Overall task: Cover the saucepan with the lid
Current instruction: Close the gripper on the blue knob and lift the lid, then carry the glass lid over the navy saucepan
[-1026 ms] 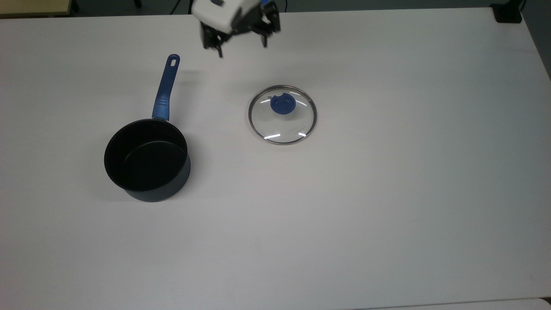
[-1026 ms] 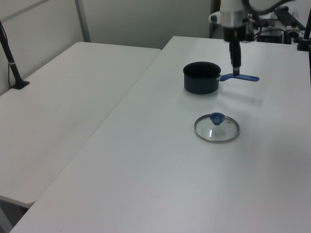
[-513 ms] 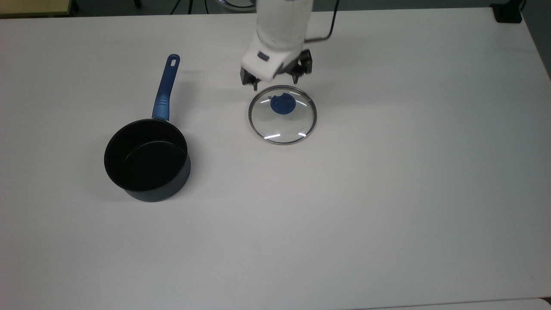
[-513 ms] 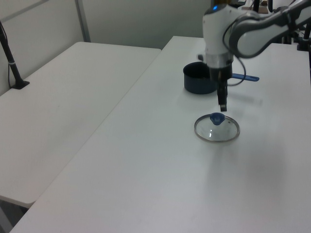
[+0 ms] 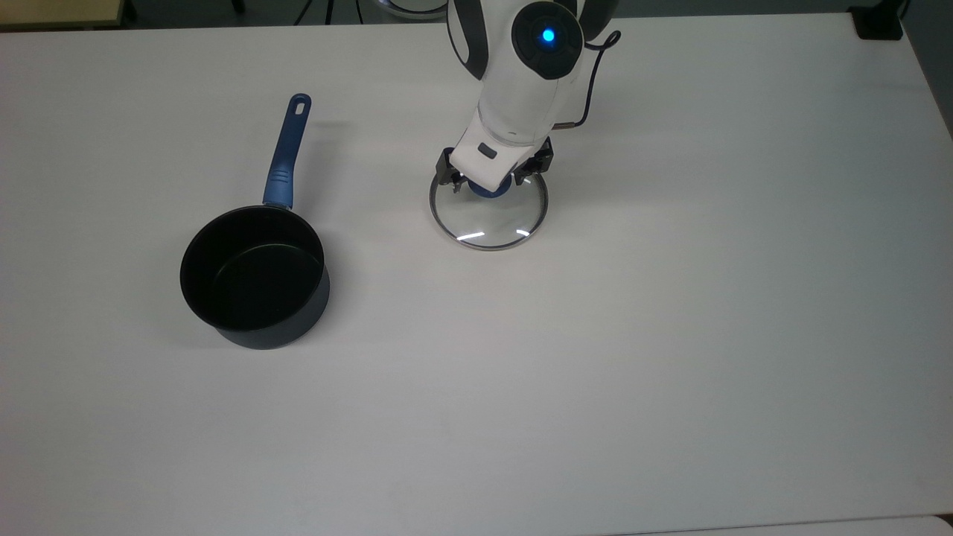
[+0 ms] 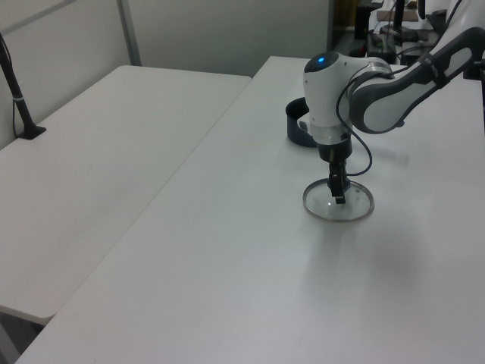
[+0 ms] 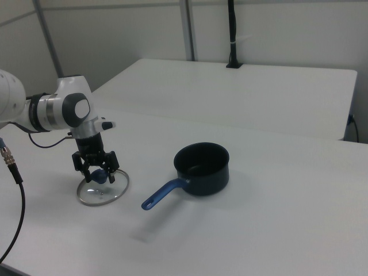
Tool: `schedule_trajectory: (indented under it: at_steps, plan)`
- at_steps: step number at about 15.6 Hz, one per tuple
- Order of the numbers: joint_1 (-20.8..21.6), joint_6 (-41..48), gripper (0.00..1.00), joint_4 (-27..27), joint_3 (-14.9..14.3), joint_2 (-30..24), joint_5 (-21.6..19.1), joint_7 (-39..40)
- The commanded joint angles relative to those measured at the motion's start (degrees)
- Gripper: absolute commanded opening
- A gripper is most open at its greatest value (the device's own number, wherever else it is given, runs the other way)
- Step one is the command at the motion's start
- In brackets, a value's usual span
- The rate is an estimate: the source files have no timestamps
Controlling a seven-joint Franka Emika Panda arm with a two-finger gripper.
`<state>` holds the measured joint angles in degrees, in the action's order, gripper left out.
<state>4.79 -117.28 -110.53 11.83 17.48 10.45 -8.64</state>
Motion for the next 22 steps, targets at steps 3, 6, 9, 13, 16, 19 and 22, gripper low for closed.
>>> schedule_trajectory:
  at_steps: [3,6,9,13,16,19,22]
  plan:
    - [-1.79,0.12,0.44,0.23,0.12,-2.79,-1.74,-1.74]
    - [-3.03,2.65,0.4,0.32,0.3,-5.86,-2.8,-1.04]
    - [-5.13,7.14,0.4,3.29,0.3,-8.68,-3.06,-0.25]
    - [-9.87,14.17,0.4,14.97,-0.49,-8.16,-6.84,2.65]
    - [-14.62,16.55,0.4,21.57,-0.84,-6.5,-6.23,8.0]
    - [-16.57,18.31,0.4,28.07,-5.92,-2.03,-5.97,12.4]
    - [-16.48,17.97,0.4,34.41,-10.15,4.21,-5.97,12.85]
